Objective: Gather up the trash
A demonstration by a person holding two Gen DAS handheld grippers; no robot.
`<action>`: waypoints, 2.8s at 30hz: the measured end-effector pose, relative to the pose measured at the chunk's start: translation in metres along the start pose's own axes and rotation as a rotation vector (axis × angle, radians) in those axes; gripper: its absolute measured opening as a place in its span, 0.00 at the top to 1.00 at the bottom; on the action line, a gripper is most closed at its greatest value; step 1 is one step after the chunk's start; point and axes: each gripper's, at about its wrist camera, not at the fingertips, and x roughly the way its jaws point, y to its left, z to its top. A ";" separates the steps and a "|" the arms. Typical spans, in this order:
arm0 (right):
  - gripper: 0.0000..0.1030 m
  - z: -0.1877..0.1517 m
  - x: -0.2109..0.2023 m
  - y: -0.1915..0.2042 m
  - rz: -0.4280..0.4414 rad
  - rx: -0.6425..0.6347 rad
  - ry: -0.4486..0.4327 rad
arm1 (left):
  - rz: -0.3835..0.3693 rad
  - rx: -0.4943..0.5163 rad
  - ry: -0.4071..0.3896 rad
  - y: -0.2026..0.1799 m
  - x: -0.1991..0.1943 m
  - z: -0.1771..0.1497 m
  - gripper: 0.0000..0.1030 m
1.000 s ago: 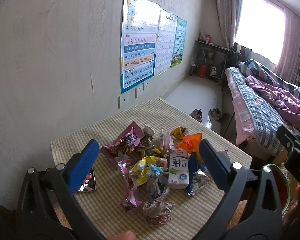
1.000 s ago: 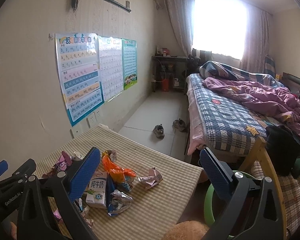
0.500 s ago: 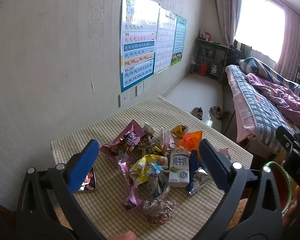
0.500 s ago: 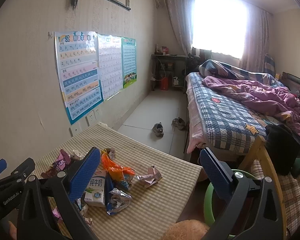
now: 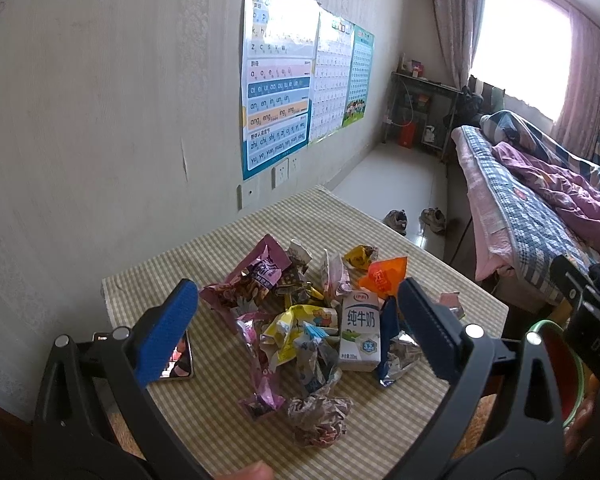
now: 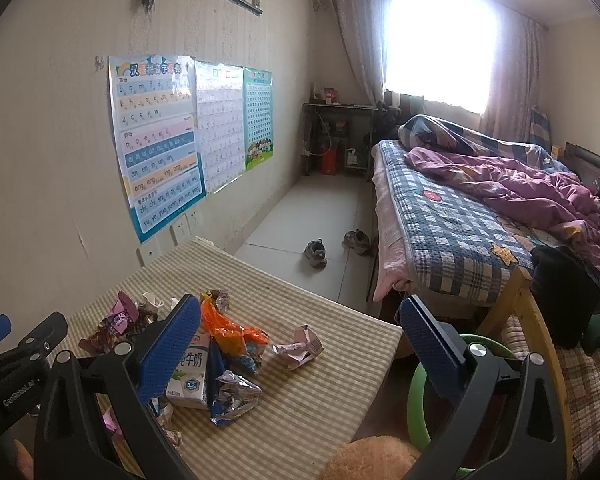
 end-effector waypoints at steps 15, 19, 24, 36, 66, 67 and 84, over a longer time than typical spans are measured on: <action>0.07 -0.005 0.008 0.003 0.012 -0.026 0.019 | -0.029 -0.013 0.043 0.002 0.008 -0.005 0.05; 0.07 -0.013 0.016 0.006 0.034 -0.069 0.038 | 0.009 0.017 0.063 0.009 0.018 -0.013 0.05; 0.07 -0.029 0.031 0.007 0.077 -0.102 0.120 | -0.022 0.088 0.179 0.018 0.038 -0.046 0.05; 0.14 -0.071 0.072 0.006 0.170 -0.063 0.353 | -0.176 0.105 0.463 0.001 0.084 -0.110 0.29; 0.25 -0.080 0.114 0.149 0.594 -0.178 0.573 | -0.265 -0.050 0.575 0.055 0.074 -0.131 0.68; 0.29 -0.083 0.118 0.153 0.589 -0.181 0.585 | -0.266 -0.058 0.577 0.056 0.074 -0.131 0.68; 0.90 -0.065 0.099 0.096 0.636 0.014 0.523 | -0.255 -0.057 0.556 0.060 0.068 -0.127 0.68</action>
